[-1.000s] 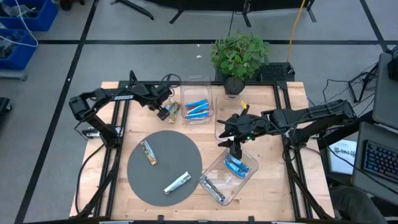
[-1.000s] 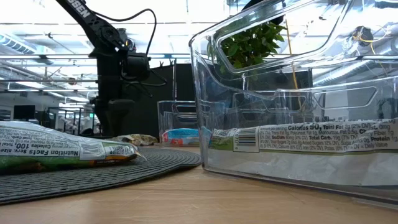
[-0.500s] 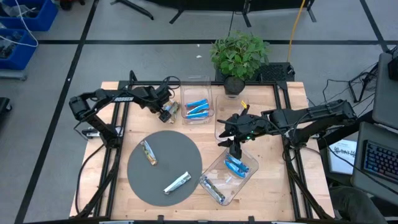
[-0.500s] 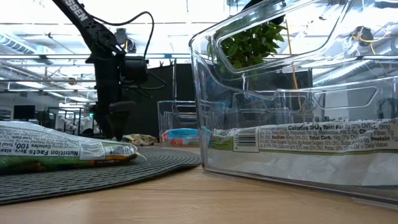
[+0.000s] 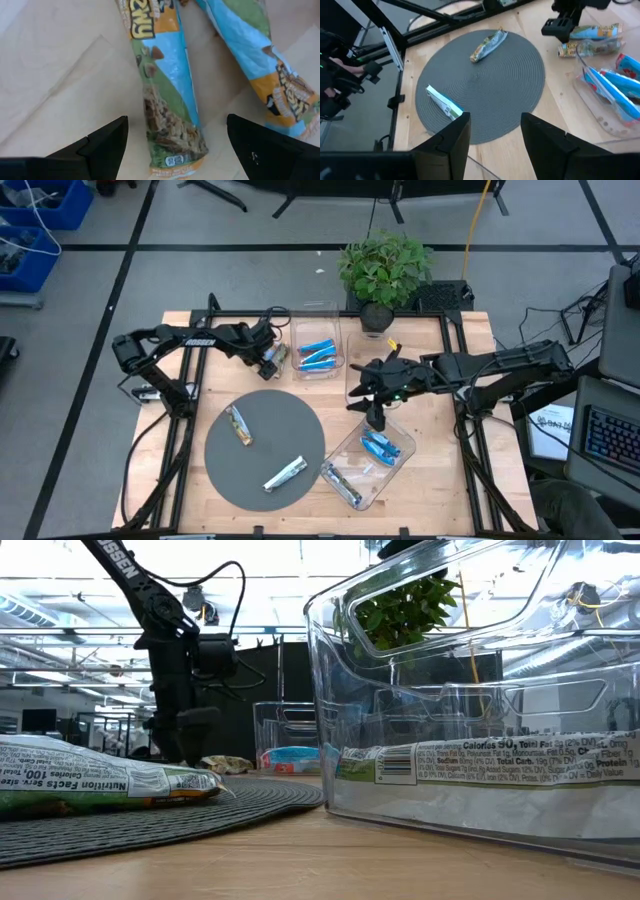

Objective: Pick and place Granola Bars by type
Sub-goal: Put the yellow granola bar into the middle transparent bin

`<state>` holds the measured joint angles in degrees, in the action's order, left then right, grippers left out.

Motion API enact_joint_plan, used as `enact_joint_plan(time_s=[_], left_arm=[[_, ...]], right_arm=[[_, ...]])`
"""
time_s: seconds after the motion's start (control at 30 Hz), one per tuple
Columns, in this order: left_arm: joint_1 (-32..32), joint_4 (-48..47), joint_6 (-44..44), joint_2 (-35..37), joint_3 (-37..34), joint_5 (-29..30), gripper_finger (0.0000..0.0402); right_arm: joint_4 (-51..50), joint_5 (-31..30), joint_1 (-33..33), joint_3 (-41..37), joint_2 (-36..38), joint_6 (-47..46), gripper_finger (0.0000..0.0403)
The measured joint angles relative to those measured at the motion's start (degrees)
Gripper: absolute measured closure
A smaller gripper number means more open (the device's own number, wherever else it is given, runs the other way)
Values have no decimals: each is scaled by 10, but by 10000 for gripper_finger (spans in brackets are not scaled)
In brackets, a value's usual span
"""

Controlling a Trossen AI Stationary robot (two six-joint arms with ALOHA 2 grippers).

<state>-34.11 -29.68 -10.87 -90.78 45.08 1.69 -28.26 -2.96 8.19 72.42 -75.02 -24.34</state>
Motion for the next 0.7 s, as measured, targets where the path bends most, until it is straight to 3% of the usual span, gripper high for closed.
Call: enact_joint_plan(time_s=[0.17, 0.57, 0.7], left_arm=[[0, -2, -10, 0, 0, -13, 107], [0, -2, -49, 3, 2, -10, 379], [1, -4, -82, 3, 2, -1, 392]], right_arm=[[19, 0, 0, 0, 0, 8, 234], [82, 3, 0, 0, 0, 38, 234], [86, 3, 0, 0, 0, 44, 234]])
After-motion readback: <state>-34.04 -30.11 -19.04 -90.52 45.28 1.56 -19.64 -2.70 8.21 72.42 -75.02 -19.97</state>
